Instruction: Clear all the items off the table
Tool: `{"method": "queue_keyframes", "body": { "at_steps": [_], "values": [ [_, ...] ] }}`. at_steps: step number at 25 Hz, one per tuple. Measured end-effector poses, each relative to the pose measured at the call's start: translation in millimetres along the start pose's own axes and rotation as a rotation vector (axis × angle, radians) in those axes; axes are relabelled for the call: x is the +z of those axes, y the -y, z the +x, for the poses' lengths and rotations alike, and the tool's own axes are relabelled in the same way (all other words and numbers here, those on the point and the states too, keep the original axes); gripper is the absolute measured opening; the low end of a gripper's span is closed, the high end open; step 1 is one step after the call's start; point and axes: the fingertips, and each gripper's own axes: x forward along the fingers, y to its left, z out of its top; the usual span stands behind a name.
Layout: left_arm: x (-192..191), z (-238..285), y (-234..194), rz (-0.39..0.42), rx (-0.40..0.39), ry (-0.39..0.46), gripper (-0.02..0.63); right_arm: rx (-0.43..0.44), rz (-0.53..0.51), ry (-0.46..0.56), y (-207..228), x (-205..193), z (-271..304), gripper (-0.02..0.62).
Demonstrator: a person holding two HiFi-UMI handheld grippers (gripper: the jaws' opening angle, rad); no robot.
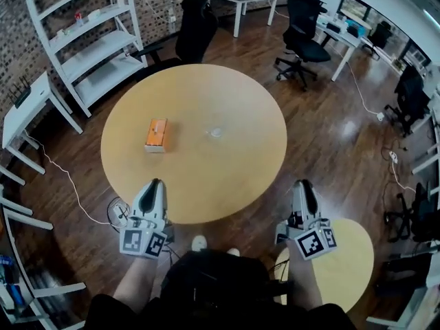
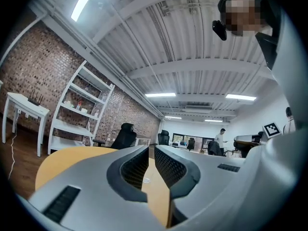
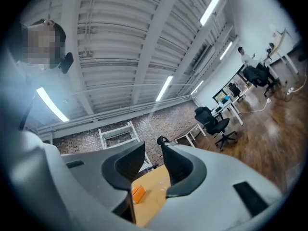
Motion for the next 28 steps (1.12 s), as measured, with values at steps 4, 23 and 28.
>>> {"method": "queue_keyframes", "body": {
  "at_steps": [4, 23, 28],
  "values": [
    [-2.4, 12.0, 47.8, 0.016, -0.045, 0.002, 0.023, -0.022, -0.069, -0.009, 12.0, 22.1, -32.0, 0.132],
    [17.8, 3.0, 74.7, 0.095, -0.096, 0.035, 0.000, -0.010, -0.240, -0.063, 9.7, 11.4, -42.3, 0.005],
    [17.4, 6.0, 63.7, 0.132, -0.115, 0.029, 0.000, 0.008, -0.246, -0.060, -1.6, 12.0, -28.3, 0.004]
  ]
}}
